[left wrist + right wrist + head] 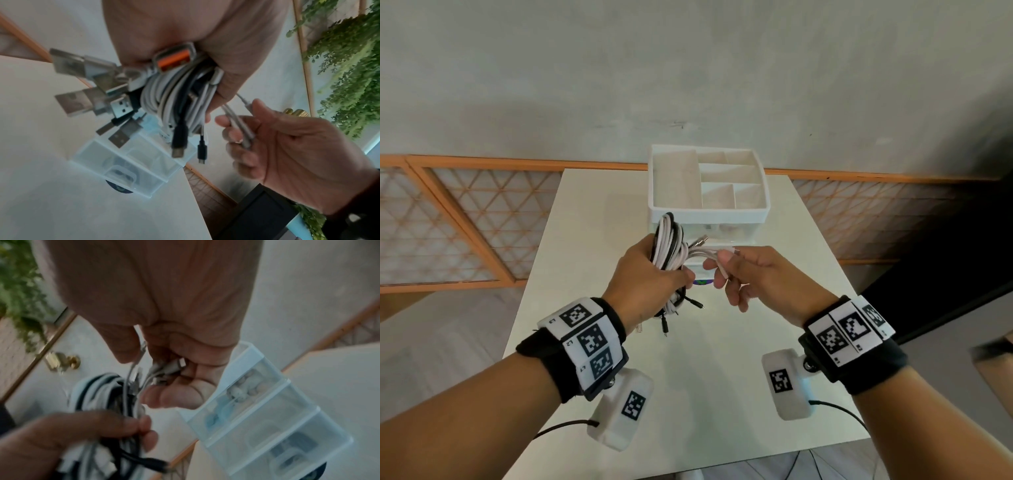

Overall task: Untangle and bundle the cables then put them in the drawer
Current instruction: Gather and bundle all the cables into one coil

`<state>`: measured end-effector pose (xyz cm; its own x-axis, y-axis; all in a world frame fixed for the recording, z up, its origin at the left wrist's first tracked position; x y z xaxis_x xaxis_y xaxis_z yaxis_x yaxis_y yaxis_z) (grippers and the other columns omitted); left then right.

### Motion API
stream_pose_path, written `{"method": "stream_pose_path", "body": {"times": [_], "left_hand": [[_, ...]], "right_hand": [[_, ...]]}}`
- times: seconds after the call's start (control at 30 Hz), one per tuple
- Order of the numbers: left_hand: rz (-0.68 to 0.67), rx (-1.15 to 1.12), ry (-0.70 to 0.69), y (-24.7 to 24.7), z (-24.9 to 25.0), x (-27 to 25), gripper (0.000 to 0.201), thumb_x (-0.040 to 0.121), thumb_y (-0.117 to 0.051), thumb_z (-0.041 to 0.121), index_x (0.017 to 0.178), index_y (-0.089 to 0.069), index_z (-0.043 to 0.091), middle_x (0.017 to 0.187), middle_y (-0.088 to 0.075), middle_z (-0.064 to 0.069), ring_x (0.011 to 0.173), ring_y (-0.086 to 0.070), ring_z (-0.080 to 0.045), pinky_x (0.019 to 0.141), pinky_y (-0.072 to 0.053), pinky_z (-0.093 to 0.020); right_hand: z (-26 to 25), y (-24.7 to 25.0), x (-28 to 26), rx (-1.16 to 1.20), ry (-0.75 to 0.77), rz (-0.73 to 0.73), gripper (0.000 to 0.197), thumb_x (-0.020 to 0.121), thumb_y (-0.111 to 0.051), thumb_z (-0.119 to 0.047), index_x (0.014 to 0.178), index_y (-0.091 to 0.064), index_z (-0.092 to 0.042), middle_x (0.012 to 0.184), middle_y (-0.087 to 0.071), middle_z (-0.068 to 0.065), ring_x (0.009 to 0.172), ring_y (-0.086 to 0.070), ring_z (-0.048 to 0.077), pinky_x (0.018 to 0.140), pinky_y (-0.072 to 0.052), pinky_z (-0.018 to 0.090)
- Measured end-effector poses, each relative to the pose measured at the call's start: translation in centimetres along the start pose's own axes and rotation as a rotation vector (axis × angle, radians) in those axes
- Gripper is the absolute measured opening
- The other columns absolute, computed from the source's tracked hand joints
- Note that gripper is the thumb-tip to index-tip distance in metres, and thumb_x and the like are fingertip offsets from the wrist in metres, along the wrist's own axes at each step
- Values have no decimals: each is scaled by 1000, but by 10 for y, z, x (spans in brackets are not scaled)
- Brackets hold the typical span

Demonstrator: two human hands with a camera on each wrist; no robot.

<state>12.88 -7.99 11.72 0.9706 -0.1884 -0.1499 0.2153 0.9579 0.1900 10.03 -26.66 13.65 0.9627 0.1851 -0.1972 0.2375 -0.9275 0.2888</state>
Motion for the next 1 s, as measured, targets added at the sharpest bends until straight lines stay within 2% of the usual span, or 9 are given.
{"method": "stream_pose_path", "body": {"times": [0.13,0.2,0.33,0.47,0.53,0.63,0.73,0.83,1.0], "left_hand": [[-3,-39,2,-5,-4,2,21,79,-74,10,99,-67,12,78,-75,-7,73,-69,-24,65,-56,-36],[-30,-67,-6,-8,-5,3,26,80,-77,21,104,-68,14,84,-76,-5,79,-72,-21,72,-58,-37],[-111,-142,-17,-12,-1,-1,58,67,-78,55,114,-69,22,103,-77,3,99,-73,-15,93,-55,-39],[-94,-161,-5,-8,-2,-2,58,75,-73,61,116,-67,20,105,-77,0,101,-72,-17,95,-55,-42],[-125,-175,26,-5,-3,-5,50,84,-70,55,115,-68,16,104,-77,-7,98,-73,-24,90,-59,-38],[-209,-228,47,-5,-4,-12,42,85,-65,50,113,-72,18,102,-78,-5,98,-74,-19,84,-58,-30],[-292,-308,67,-6,-5,-14,49,76,-73,56,110,-75,21,100,-78,-10,95,-74,-23,84,-54,-38],[-335,-325,71,-4,-5,-13,48,73,-73,55,105,-77,20,96,-76,-12,88,-72,-24,79,-55,-37],[-393,-392,66,-4,3,-15,30,88,-65,33,103,-71,8,87,-72,-11,80,-69,-23,70,-56,-30]], "right_hand": [[0,-8,0,228,9,67,23,104,-50,-12,101,-69,2,83,-65,13,59,-55,22,54,-45,31],[2,-17,0,360,-9,133,22,102,-51,-8,100,-69,4,79,-65,12,62,-58,22,57,-47,30],[4,-32,1,464,-48,261,22,97,-51,-4,97,-73,-1,80,-65,6,71,-56,19,65,-41,28],[-1,-38,-2,292,-64,205,36,97,-55,-14,65,-67,-23,58,-58,-16,55,-51,-2,64,-32,19],[-4,-36,-3,287,-58,133,39,96,-60,-15,60,-68,-26,63,-52,-3,56,-43,8,61,-29,23],[-5,-29,-4,396,-71,76,12,90,-68,-5,88,-79,-8,76,-55,14,56,-42,14,53,-35,25],[-5,-28,-4,484,-108,74,21,85,-70,2,104,-72,11,74,-64,13,56,-53,16,50,-43,21],[-7,-28,-2,420,-69,54,25,83,-73,0,103,-70,15,75,-65,17,59,-59,20,53,-50,22],[-11,-23,1,415,-7,100,25,79,-76,-8,92,-69,13,67,-65,13,56,-60,23,50,-50,25]]}}
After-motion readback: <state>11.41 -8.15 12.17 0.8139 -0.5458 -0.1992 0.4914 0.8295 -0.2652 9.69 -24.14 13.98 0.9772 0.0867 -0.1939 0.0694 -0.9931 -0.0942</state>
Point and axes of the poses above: each hand's wrist, its own x-axis towards the middle knuckle, its own y-axis out of the back of the hand, z = x × y, the point moved 3 cm from there along x, towards the middle knuckle
